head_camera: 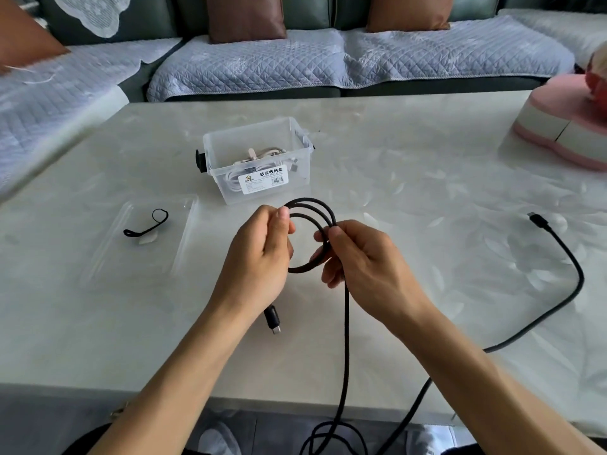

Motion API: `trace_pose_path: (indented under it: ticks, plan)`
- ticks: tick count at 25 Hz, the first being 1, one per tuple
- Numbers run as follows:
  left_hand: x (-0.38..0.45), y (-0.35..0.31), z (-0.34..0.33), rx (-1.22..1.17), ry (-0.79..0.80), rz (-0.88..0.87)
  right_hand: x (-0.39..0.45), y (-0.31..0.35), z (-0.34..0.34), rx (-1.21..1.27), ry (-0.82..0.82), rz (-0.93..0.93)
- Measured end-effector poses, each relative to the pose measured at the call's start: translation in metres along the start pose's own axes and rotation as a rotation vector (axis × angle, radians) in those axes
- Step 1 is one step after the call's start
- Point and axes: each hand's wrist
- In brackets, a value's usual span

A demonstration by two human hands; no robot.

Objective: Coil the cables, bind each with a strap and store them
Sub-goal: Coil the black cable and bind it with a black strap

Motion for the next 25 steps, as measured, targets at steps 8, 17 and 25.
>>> trace_pose_path:
  ticks: [8,17,25]
  plan:
    - [-0.005,-0.003,-0.007,-0.133,-0.134,0.041,-0.006,-0.002,-0.006,-0.162,-0.049,0.186]
    - [-0.002,-0.008,0.008,-0.270,0.058,0.076,0.000,0.002,0.004,-0.115,-0.164,0.114]
    - [0.003,-0.013,0.010,-0.902,0.071,0.389,0.005,0.005,0.009,0.043,-0.123,0.025]
Point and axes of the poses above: each hand's wrist, its own x-axis towards the middle knuckle, its own z-axis out of the back of the hand, y = z × x, and after that the axes turned 1 degree about z, right-handed
